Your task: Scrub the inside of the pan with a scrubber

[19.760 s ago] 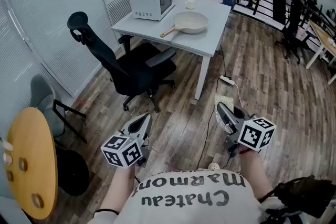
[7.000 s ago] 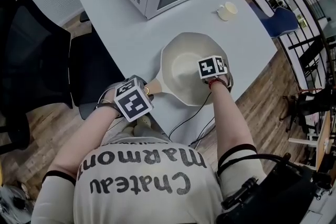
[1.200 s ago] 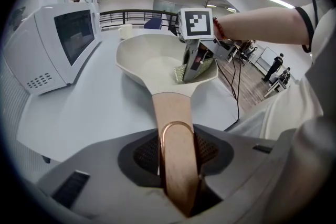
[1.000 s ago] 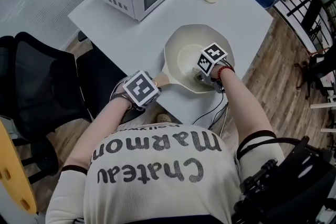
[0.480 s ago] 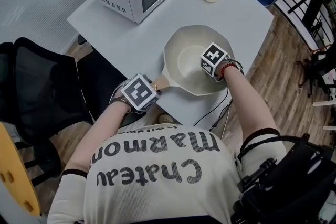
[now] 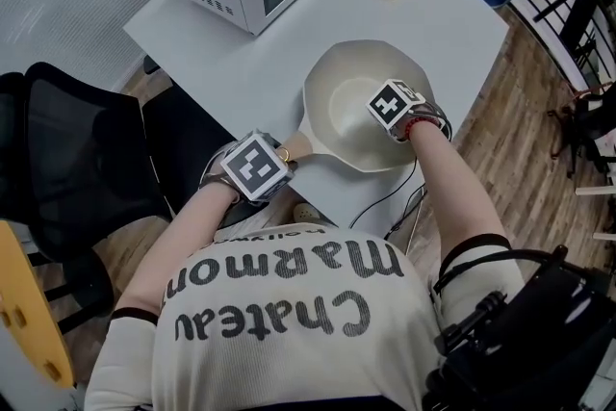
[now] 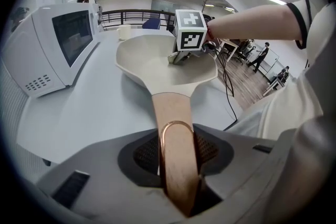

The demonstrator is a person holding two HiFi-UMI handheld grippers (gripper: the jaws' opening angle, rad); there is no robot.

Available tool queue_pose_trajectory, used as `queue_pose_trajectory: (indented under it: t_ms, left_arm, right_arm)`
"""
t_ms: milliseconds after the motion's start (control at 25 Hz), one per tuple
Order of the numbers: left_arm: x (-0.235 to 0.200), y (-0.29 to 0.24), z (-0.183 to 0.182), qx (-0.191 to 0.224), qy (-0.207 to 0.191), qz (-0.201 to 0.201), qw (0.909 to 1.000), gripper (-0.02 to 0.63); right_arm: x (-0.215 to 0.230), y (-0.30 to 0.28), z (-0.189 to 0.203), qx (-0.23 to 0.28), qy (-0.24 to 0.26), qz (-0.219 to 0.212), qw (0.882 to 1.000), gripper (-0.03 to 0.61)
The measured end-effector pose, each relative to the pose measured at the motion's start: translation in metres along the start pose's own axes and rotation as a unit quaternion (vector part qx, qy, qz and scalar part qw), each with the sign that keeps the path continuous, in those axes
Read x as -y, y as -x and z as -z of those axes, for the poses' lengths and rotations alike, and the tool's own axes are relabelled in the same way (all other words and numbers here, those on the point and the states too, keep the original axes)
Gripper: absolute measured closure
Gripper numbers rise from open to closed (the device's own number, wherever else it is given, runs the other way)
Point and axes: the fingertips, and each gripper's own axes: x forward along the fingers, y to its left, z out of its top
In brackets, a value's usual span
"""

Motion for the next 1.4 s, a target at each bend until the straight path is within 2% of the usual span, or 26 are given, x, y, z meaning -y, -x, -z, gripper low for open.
queue_pose_trajectory:
  t_ms: [120, 200, 280, 360, 400, 440, 520, 600, 680, 760, 800, 920, 960, 1000, 1200, 1320, 1400]
  left_arm:
    - [-0.004, 0.000, 0.000, -0.001, -0.007, -0.011, 0.9999, 0.459]
    - [-0.003, 0.000, 0.001, -0.003, -0.009, -0.010, 0.9999, 0.459]
    - [0.000, -0.001, 0.002, -0.004, -0.012, -0.006, 0.9999, 0.459]
    - [0.008, -0.003, 0.004, -0.006, -0.010, 0.005, 0.9999, 0.459]
    - [0.009, -0.003, 0.004, -0.006, -0.011, 0.003, 0.9999, 0.459]
    - [0.009, -0.003, 0.004, -0.007, -0.012, 0.000, 0.9999, 0.459]
    - [0.009, -0.002, 0.003, -0.006, -0.015, -0.005, 0.9999, 0.459]
    - [0.008, -0.002, 0.002, -0.005, -0.016, -0.005, 0.9999, 0.459]
    - [0.003, -0.002, 0.001, -0.006, -0.019, -0.010, 0.9998, 0.460]
    - [0.001, -0.003, 0.001, -0.007, -0.021, -0.012, 0.9997, 0.462]
    - [0.001, -0.003, 0.000, -0.007, -0.020, -0.012, 0.9997, 0.462]
    - [0.006, -0.004, 0.001, -0.010, -0.014, -0.003, 0.9998, 0.466]
    - [0.006, -0.004, 0.001, -0.009, -0.014, -0.002, 0.9999, 0.466]
    - [0.002, -0.003, -0.002, -0.006, -0.018, -0.008, 0.9998, 0.465]
    - [-0.001, -0.002, -0.003, -0.010, -0.026, -0.016, 0.9995, 0.465]
    - [0.009, 0.002, 0.008, -0.025, -0.032, -0.031, 0.9987, 0.471]
    - [0.012, 0.004, 0.011, -0.028, -0.027, -0.025, 0.9989, 0.474]
  right_arm:
    - [0.006, -0.001, -0.006, 0.017, 0.000, 0.019, 1.000, 0.523]
    - [0.005, 0.003, -0.009, 0.033, -0.015, 0.010, 0.999, 0.523]
    - [0.000, 0.016, -0.014, 0.063, -0.071, -0.016, 0.995, 0.523]
    - [-0.009, 0.037, -0.027, 0.112, -0.143, -0.060, 0.981, 0.523]
    - [-0.024, 0.047, -0.036, 0.138, -0.176, -0.111, 0.968, 0.523]
    - [-0.045, 0.056, -0.047, 0.159, -0.206, -0.177, 0.949, 0.523]
    - [-0.092, 0.072, -0.066, 0.181, -0.252, -0.305, 0.900, 0.523]
    - [-0.124, 0.080, -0.082, 0.189, -0.287, -0.380, 0.859, 0.523]
    - [-0.139, 0.080, -0.095, 0.191, -0.313, -0.411, 0.835, 0.523]
    - [-0.146, 0.078, -0.103, 0.183, -0.333, -0.425, 0.822, 0.523]
    - [-0.147, 0.079, -0.107, 0.178, -0.349, -0.434, 0.811, 0.523]
    - [-0.143, 0.091, -0.118, 0.176, -0.404, -0.473, 0.763, 0.523]
    - [-0.142, 0.094, -0.120, 0.178, -0.413, -0.477, 0.755, 0.523]
    - [-0.141, 0.096, -0.121, 0.181, -0.415, -0.474, 0.755, 0.523]
    - [-0.149, 0.107, -0.113, 0.185, -0.375, -0.466, 0.780, 0.525]
    - [-0.165, 0.118, -0.095, 0.178, -0.348, -0.452, 0.802, 0.524]
    - [-0.171, 0.123, -0.088, 0.179, -0.329, -0.438, 0.818, 0.524]
